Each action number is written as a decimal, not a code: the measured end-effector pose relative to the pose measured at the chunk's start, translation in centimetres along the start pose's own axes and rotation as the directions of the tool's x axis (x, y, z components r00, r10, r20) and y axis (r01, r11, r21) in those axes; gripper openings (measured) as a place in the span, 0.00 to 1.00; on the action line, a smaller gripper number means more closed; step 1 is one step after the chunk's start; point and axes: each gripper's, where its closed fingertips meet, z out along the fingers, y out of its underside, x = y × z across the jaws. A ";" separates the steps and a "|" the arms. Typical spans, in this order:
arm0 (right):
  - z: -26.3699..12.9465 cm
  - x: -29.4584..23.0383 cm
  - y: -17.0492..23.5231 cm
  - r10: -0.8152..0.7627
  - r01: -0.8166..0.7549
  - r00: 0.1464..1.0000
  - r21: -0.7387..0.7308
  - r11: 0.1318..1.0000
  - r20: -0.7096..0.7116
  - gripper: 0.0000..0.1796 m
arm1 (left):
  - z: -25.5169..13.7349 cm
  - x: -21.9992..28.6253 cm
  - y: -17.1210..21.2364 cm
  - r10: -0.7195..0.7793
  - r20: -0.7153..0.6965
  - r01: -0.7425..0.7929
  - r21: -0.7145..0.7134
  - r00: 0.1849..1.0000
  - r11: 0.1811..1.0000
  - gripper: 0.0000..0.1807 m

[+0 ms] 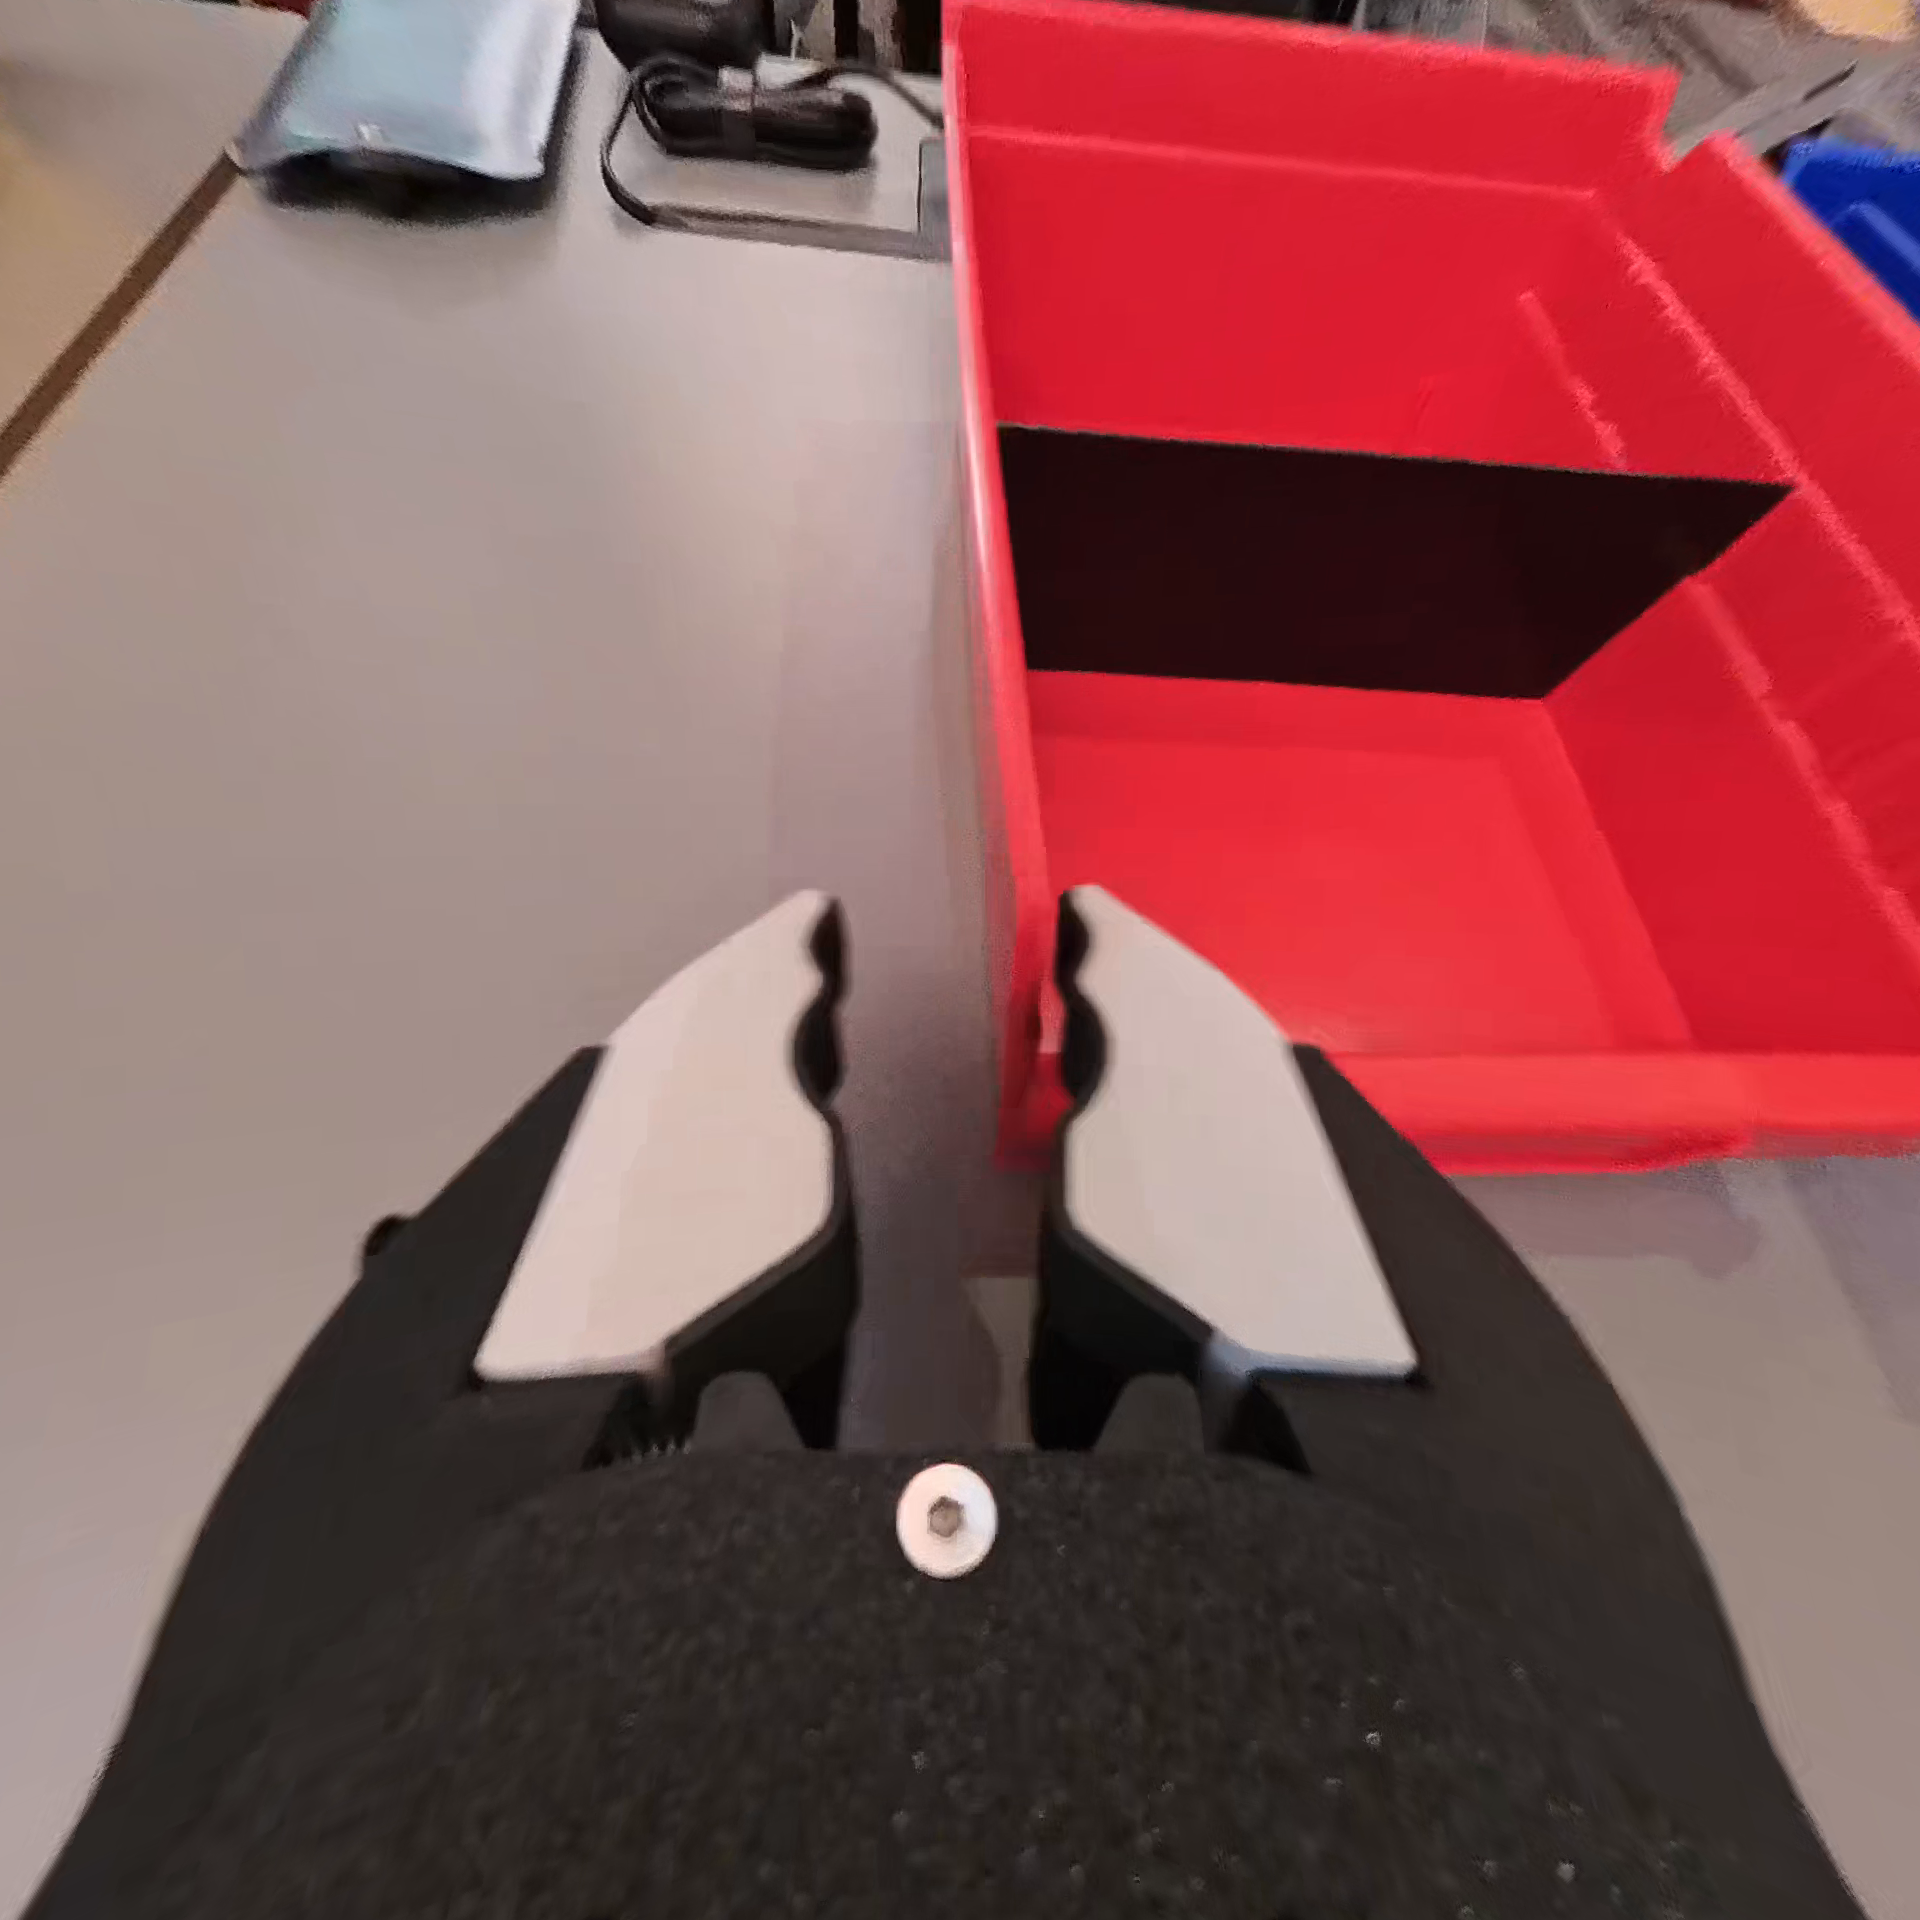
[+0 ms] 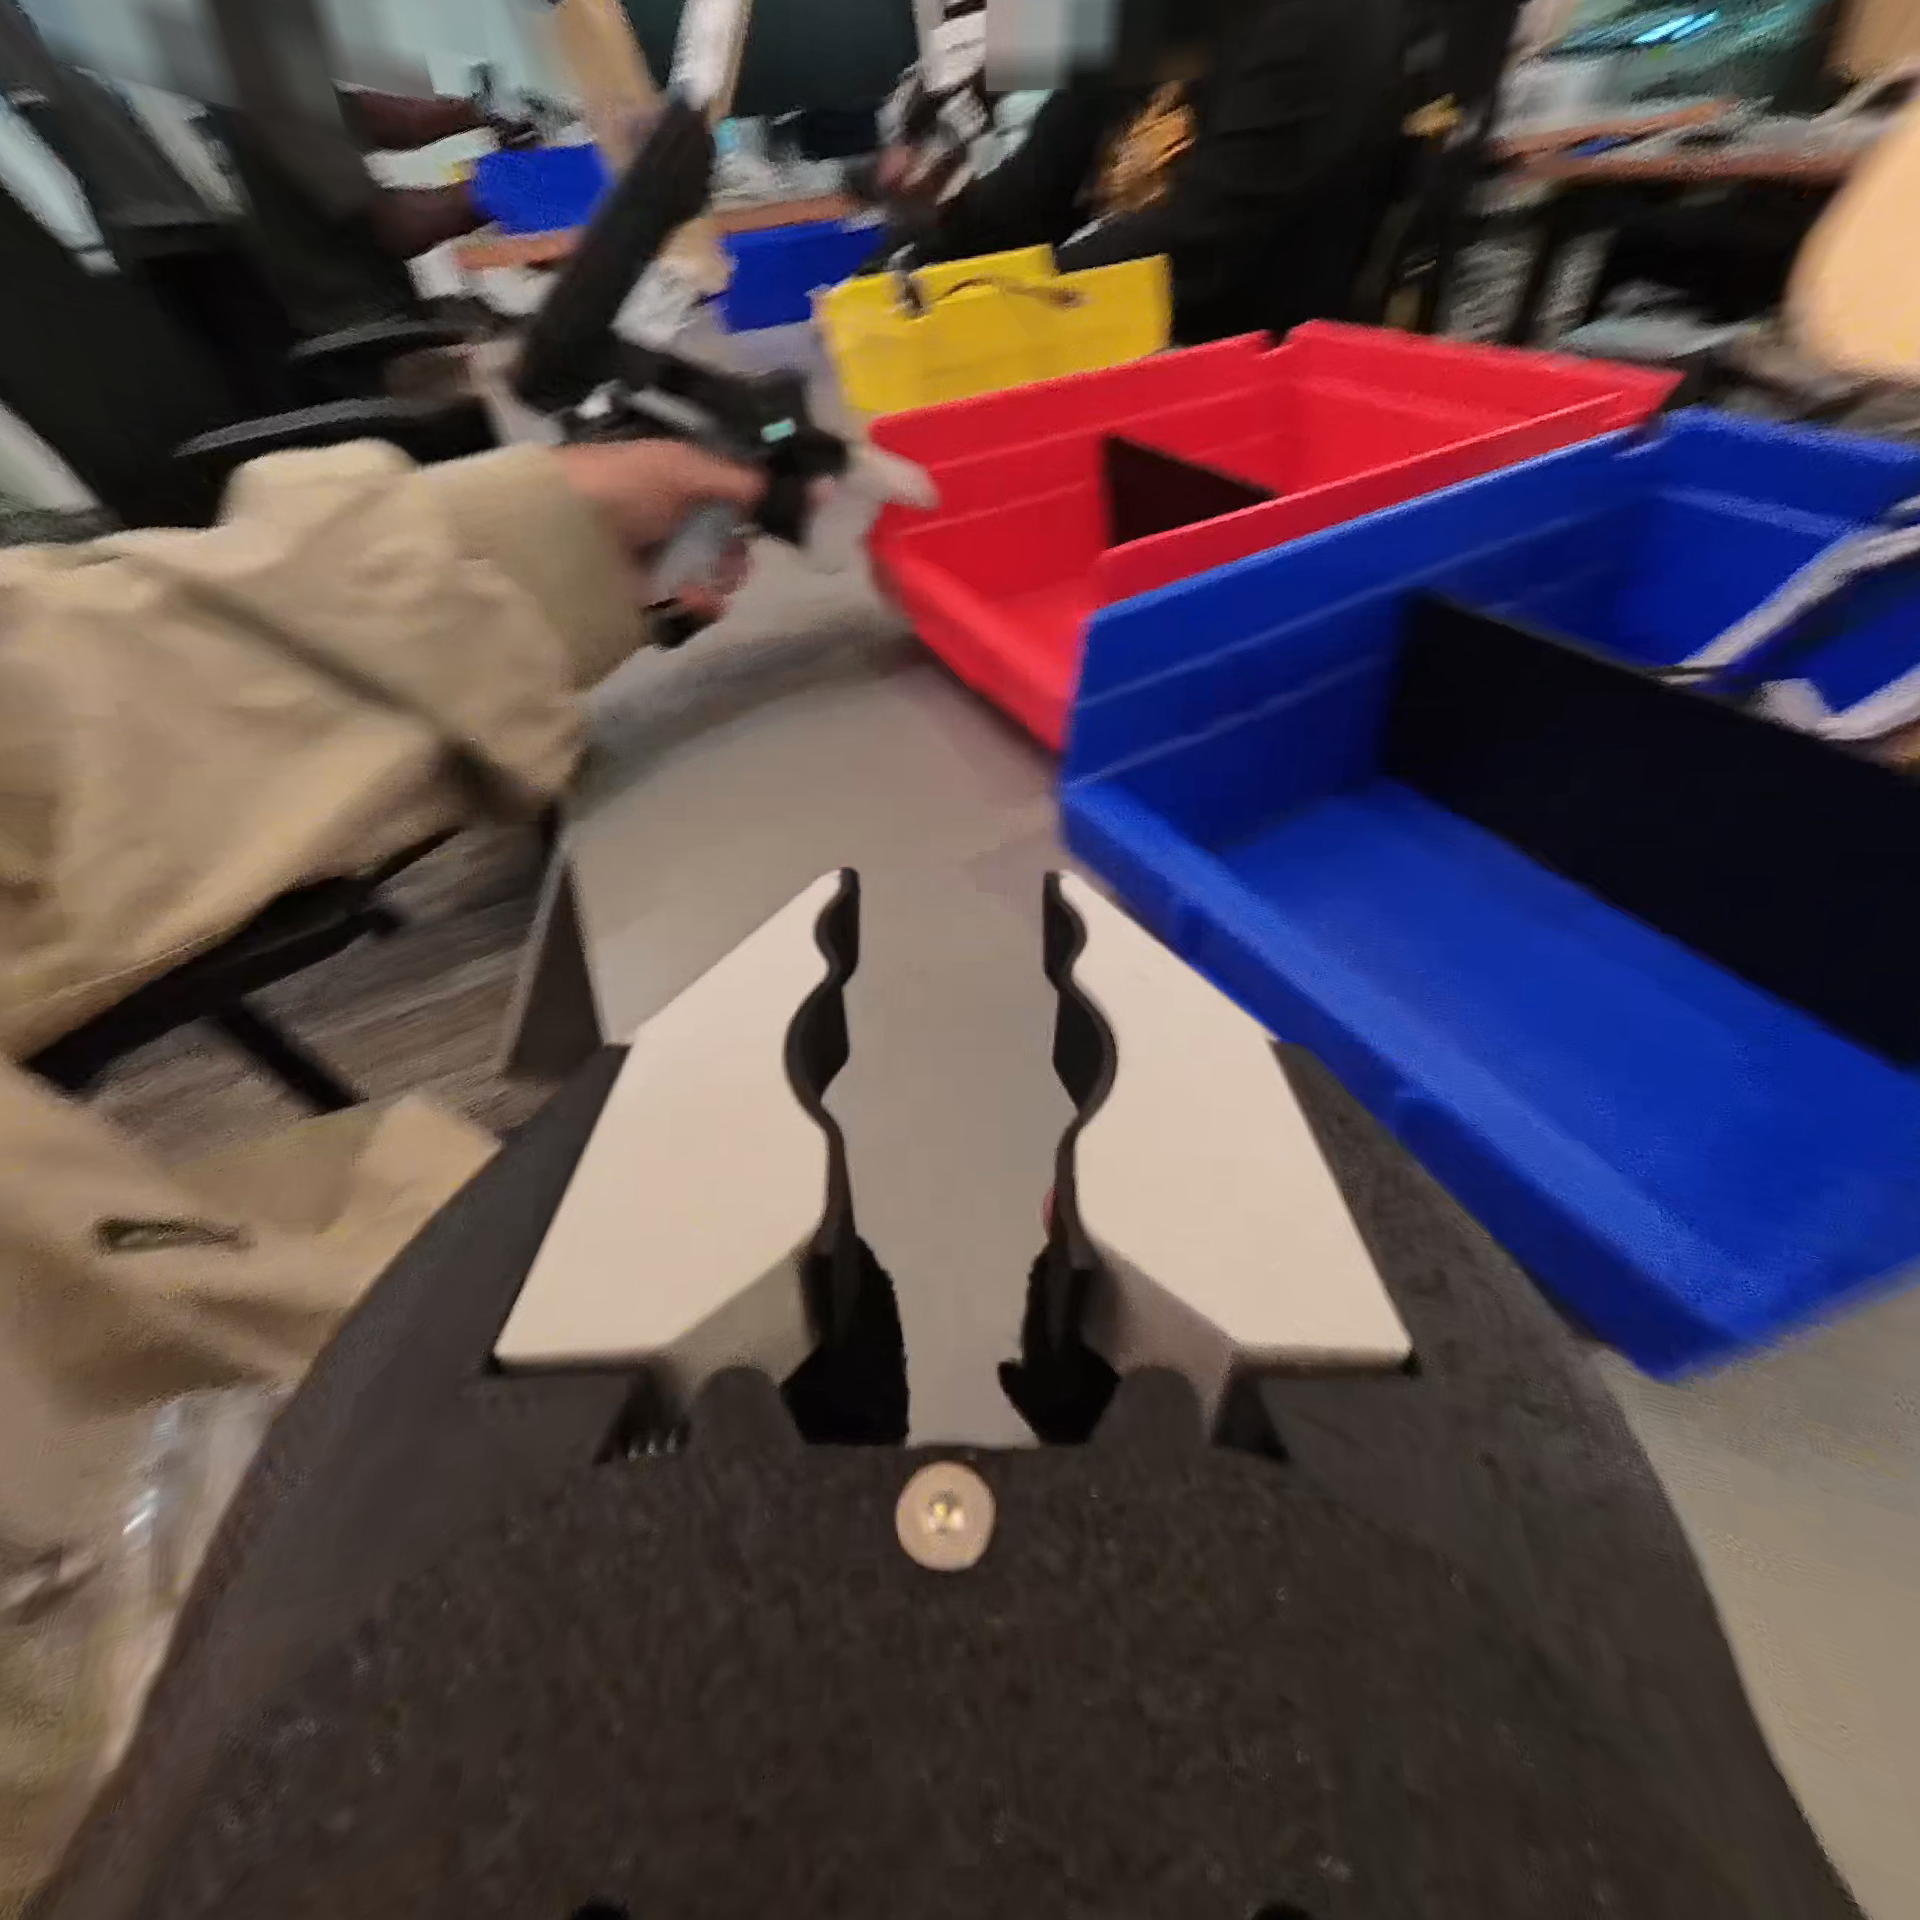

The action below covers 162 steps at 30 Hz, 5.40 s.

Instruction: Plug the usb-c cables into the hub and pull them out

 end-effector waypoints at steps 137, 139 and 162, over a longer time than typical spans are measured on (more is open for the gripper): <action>-26.6 23.5 5.3 0.340 -0.183 0.548 0.287 0.940 -0.764 0.31 | -5.4 15.7 3.7 0.166 -0.076 -0.158 0.106 0.983 0.982 0.23; -27.2 24.0 5.4 0.366 -0.207 0.576 0.302 0.930 -0.731 0.31 | -5.0 16.1 3.0 0.205 -0.079 -0.195 0.125 0.975 0.973 0.22; -28.0 22.1 9.3 0.131 -0.244 0.525 -0.002 0.970 -0.841 0.36 | -2.1 16.2 1.0 0.153 -0.080 -0.138 0.160 0.985 0.977 0.24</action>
